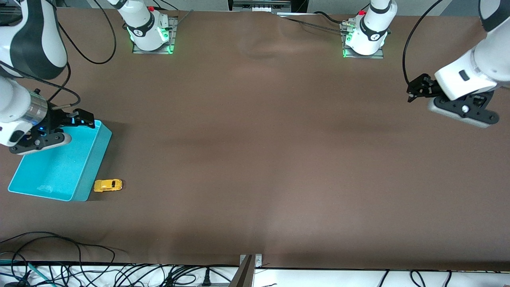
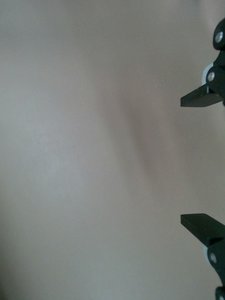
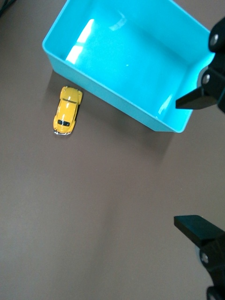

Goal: Wind up and store yellow beetle car
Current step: 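Reach the right gripper to the car while the left gripper rises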

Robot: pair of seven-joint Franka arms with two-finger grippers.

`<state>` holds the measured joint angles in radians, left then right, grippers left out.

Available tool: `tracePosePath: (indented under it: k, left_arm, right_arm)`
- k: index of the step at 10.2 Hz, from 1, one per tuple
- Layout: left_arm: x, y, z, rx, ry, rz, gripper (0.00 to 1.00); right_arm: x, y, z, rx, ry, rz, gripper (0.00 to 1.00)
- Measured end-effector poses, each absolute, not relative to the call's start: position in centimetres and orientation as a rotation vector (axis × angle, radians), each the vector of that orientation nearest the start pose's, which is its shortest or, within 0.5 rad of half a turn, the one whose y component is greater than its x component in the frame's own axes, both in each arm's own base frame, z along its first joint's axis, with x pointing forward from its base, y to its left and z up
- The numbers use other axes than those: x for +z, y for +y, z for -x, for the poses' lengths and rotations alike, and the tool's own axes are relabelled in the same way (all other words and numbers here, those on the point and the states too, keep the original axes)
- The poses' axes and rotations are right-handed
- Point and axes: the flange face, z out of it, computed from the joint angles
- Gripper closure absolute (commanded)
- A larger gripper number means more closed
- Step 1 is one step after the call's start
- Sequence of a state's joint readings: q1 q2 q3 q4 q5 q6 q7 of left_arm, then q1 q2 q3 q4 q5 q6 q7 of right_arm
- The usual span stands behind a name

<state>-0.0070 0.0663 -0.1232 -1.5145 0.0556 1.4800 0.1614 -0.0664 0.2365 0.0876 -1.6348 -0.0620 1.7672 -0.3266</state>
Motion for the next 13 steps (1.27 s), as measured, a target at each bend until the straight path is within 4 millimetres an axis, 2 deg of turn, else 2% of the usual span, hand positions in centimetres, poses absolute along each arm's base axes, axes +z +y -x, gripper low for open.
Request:
tracePosePath:
  k: [3,6,8,11,13]
  left_arm:
    - [62.8,-5.3,-53.0,0.113,0.338,3.097,0.0]
    - [61.9,-3.5,-52.9,0.144,0.277,3.175,0.0]
    - [61.6,-3.8,-53.0,0.154,0.286,3.172,0.0]
    - [61.7,-4.1,-53.0,0.153,0.296,3.17,0.0]
    - [61.7,-4.4,-52.9,0.152,0.302,3.168,0.0]
  right_arm:
    - [41.9,0.2,-64.5,0.147,-0.897,3.016,0.0]
    - [38.0,-0.2,-66.5,0.084,-1.12,2.986,0.0]
    - [35.4,-0.3,-67.5,0.046,-1.302,2.92,0.0]
    - [30.4,-1.2,-68.8,-0.016,-1.52,2.803,0.0]
    - [26.9,-2.6,-69.2,-0.072,-1.608,2.708,0.0]
